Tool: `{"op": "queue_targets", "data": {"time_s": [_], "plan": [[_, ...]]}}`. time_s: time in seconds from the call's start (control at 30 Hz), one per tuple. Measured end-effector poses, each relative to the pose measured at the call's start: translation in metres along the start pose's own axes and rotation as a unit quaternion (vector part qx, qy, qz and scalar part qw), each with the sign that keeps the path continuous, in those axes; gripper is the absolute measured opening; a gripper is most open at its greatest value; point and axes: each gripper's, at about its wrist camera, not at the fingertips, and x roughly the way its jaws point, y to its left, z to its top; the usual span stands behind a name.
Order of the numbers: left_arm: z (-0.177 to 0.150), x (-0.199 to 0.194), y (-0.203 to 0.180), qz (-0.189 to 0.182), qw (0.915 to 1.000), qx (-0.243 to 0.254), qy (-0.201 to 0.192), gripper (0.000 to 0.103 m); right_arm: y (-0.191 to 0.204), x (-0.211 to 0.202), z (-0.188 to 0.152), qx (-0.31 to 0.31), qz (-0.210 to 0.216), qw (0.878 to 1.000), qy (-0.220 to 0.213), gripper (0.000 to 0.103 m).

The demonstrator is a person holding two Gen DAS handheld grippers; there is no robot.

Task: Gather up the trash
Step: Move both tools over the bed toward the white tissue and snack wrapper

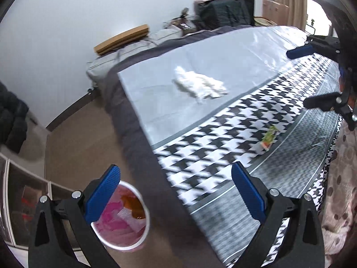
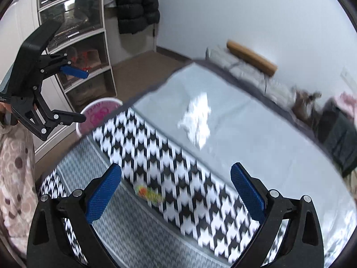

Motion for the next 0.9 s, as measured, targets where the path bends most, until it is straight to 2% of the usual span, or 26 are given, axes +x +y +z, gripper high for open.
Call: {"op": "queue_targets", "data": {"time_s": [0.03,0.07,0.13,0.3,0.47,0.73,0.8,0.87,0.9], "plan": [[0.002,0.002,-0.006,0.001,1.0,0.006,-0.002,0.098,-0.004,0.002,-0.003,0.006,0.005,1.0,0.008,0.09],[0.003,0.004,-0.013,-0.001,0.9999,0.013,-0.004,0.098,-0.01,0.008,-0.01,0.02,0.022,0.999,0.026,0.078],[0.004,0.008,-0.024,-0.008,0.9997,0.021,-0.002,0.098,-0.022,0.02,-0.02,0.054,0.054,0.995,0.058,0.062],[0.006,0.018,-0.036,-0.017,0.9995,0.028,0.005,0.098,-0.029,0.042,-0.033,0.094,0.088,0.988,0.09,0.055],[0.012,0.03,-0.03,-0.004,0.9996,0.027,0.009,0.098,-0.017,0.063,-0.038,0.088,0.099,0.984,0.119,0.033],[0.01,0.042,-0.017,-0.008,0.9998,0.007,0.016,0.098,-0.001,0.083,-0.041,0.079,0.095,0.983,0.135,0.031],[0.008,0.045,-0.016,-0.008,0.9998,0.004,0.019,0.098,0.001,0.087,-0.041,0.081,0.097,0.983,0.136,0.023],[0.007,0.048,-0.014,-0.007,0.9997,0.002,0.022,0.098,0.004,0.091,-0.042,0.085,0.1,0.982,0.138,0.004],[0.008,0.05,-0.013,-0.008,0.9997,0.001,0.024,0.098,0.006,0.093,-0.041,0.086,0.102,0.982,0.137,0.0]]}}
